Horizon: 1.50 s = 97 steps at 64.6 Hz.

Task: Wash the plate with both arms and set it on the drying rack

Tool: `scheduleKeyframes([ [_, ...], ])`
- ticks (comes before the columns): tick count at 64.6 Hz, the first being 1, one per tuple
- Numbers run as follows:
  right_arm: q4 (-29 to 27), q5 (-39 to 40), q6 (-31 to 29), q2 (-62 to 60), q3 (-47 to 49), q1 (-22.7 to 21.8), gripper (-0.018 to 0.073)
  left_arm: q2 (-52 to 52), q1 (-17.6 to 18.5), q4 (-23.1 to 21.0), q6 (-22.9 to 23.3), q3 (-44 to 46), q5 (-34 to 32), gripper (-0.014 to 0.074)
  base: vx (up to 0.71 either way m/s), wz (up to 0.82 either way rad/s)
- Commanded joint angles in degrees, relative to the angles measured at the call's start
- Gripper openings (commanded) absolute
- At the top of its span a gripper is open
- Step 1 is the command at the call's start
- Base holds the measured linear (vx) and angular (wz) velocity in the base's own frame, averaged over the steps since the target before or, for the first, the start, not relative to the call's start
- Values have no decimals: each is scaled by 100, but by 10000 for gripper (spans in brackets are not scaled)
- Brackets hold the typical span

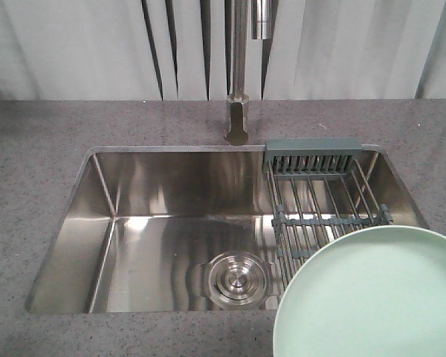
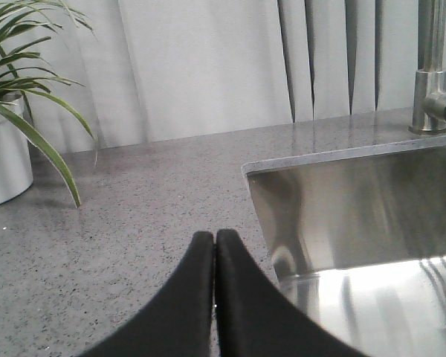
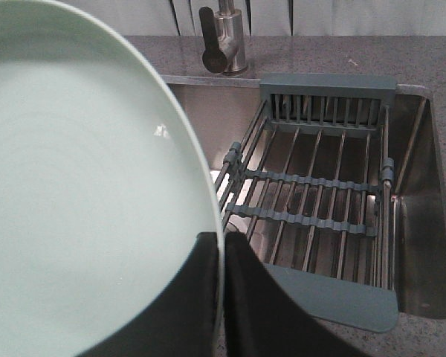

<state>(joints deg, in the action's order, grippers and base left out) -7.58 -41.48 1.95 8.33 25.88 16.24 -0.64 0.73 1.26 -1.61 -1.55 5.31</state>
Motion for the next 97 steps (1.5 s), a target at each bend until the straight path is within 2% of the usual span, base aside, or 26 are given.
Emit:
scheduleKeyframes([
  [1,-20,435,2,69,132,-12,-2,-35,-13,-8,57,-123,-430,-6,4,-2],
  [97,-20,435,2,69,132,-12,-2,-35,-13,-8,57,-123,-430,-6,4,1],
])
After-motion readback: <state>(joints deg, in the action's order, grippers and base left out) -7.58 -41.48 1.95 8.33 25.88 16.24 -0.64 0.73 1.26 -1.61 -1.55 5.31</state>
